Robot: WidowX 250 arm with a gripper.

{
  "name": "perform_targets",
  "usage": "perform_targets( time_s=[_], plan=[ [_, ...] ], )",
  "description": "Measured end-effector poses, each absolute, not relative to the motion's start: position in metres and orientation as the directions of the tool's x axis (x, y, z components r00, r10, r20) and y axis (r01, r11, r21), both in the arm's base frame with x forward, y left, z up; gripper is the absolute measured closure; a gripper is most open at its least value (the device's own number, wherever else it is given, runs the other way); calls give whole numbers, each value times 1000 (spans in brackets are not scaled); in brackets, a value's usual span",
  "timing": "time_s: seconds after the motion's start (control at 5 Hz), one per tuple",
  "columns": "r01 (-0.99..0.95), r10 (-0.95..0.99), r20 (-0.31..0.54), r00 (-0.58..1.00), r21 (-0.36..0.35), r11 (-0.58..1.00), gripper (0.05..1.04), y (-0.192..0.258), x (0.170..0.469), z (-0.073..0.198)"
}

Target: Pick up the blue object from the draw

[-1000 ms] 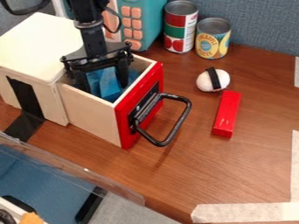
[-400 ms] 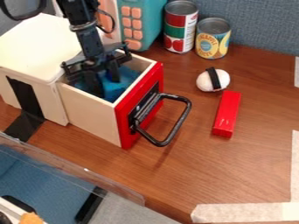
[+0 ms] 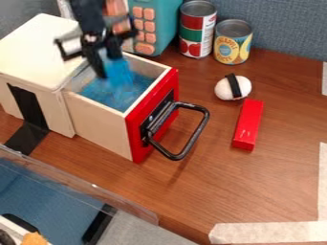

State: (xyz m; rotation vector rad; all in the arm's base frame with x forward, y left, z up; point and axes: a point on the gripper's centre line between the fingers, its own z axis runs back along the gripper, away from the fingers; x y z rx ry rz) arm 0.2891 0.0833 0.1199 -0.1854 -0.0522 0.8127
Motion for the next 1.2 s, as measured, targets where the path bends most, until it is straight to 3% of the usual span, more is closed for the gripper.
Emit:
perform_targets(
  time_s=[0.4,0.6,1.2],
  plan=[
    [-599,614,8,789,-208,773,831,44,296,135],
    [-507,524,52,850,-185,842,831,17,299,137],
    [-294,301,94,949,-81,952,831,-42,269,105]
  ],
)
